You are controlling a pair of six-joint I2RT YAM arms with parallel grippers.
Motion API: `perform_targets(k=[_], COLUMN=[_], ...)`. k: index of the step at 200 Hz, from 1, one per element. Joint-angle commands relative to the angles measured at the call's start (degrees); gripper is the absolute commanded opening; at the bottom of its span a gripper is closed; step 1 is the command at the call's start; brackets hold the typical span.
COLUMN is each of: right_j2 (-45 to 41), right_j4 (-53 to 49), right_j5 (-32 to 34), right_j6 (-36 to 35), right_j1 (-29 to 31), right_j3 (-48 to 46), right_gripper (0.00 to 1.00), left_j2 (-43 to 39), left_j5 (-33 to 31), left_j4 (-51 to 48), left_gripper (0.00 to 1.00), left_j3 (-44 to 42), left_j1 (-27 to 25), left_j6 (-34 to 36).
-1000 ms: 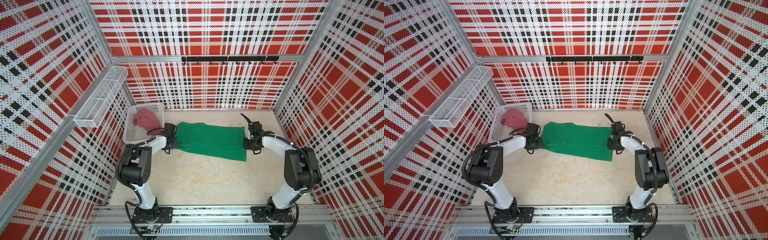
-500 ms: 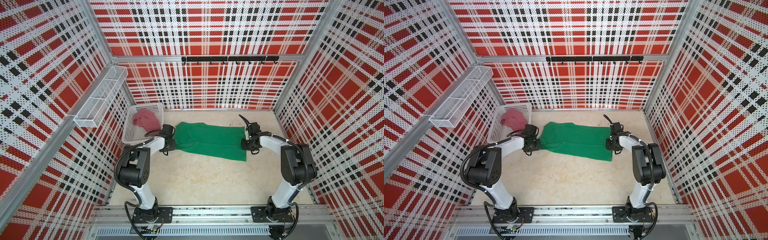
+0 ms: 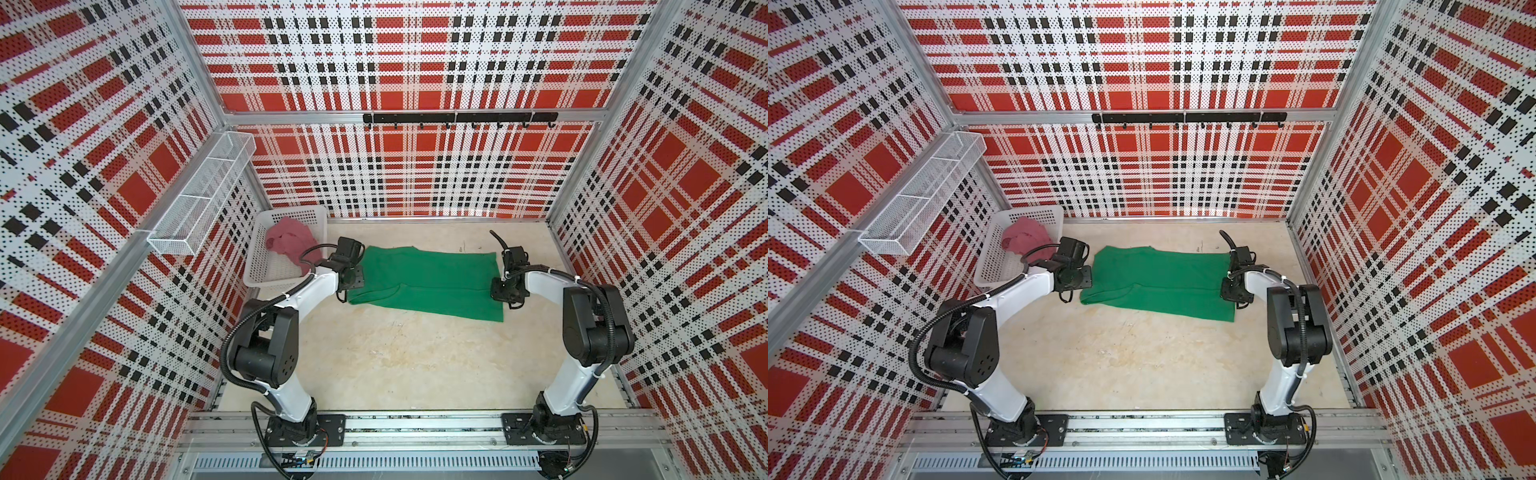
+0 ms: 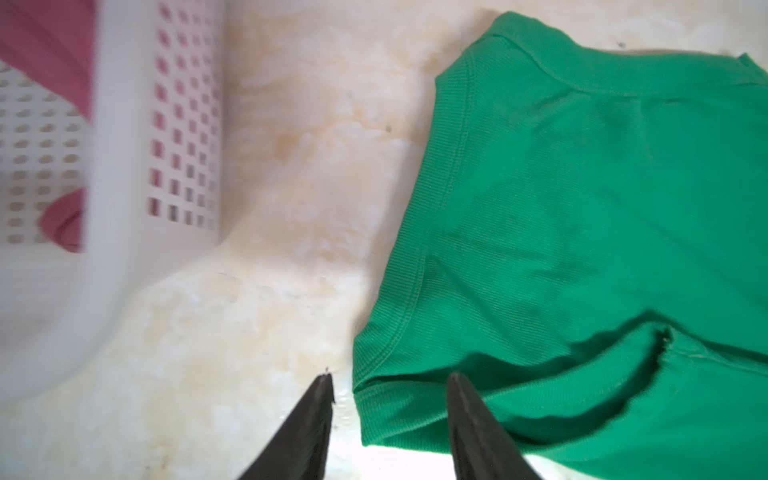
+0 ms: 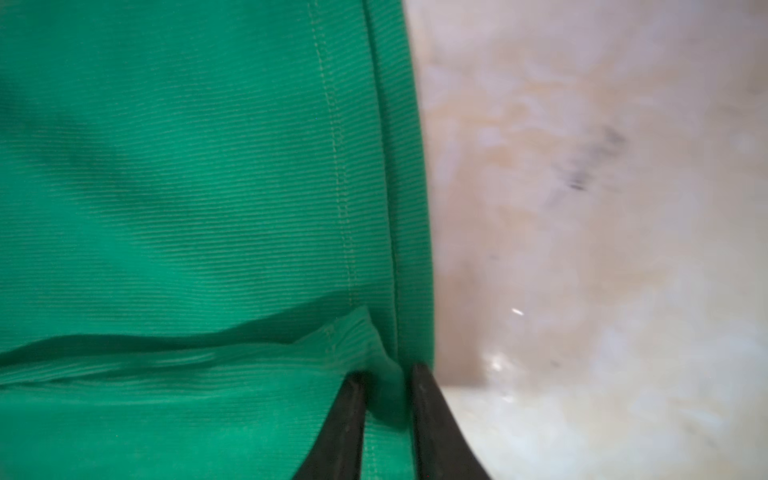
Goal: Fold and stack the tank tops
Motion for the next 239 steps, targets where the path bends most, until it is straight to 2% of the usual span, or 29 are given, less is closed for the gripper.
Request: perform_targets(k=[1, 33, 60, 89, 125, 155, 179, 205, 226, 239], right_j2=[-4.86, -4.03, -0.15, 1.96, 0.13, -4.08, -8.2, -13.73, -20.66, -24.14], right_j4=[-1.42, 0.2, 2.46, 4.15, 5.07, 3.47, 0.51, -2.39, -4.29, -6.96], right_j5=[0.75, -3.1, -5.19, -5.97, -6.58, -6.82, -7.93, -13.25, -18.19, -16.13], right_j6=[0.03, 0.53, 1.03, 1.22, 3.15, 6.94, 10.65, 17.57, 19.39, 18.05], right_j1=[0.77, 6.04, 7.78, 8.17, 9.07, 12.76, 18.33, 24.81, 27.26, 27.05], right_j3=[-0.78, 1.11, 2.25, 0.98, -4.8, -11.68, -17.42, -23.12, -23.24, -19.85], right_gripper=[0.24, 0.24, 0.23, 0.22, 0.22, 0.23, 0.23, 0.25, 0.31, 0.35], left_j2=[0.66, 8.12, 15.75, 20.56, 23.93, 25.04, 24.96, 23.34, 20.75, 19.55], left_j5=[3.56, 10.97, 12.22, 12.88, 12.85, 13.11, 13.14, 14.19, 13.17, 13.08], left_j4=[1.1, 9.51, 12.92, 16.0, 17.03, 16.95, 15.87, 14.3, 11.94, 11.18], left_gripper=[0.47, 0.43, 0.41, 0.4, 0.4, 0.42, 0.44, 0.46, 0.49, 0.5], left_j3=[3.26, 7.42, 11.76, 11.74, 12.01, 11.79, 11.01, 9.08, 9.23, 11.37], left_j1=[-4.08, -9.91, -13.43, -13.26, -12.09, -11.04, -10.36, -10.15, -9.59, -8.79], left_j6=[-3.22, -7.34, -8.93, -10.29, -9.95, -8.53, -6.39, -3.79, -1.46, -0.93])
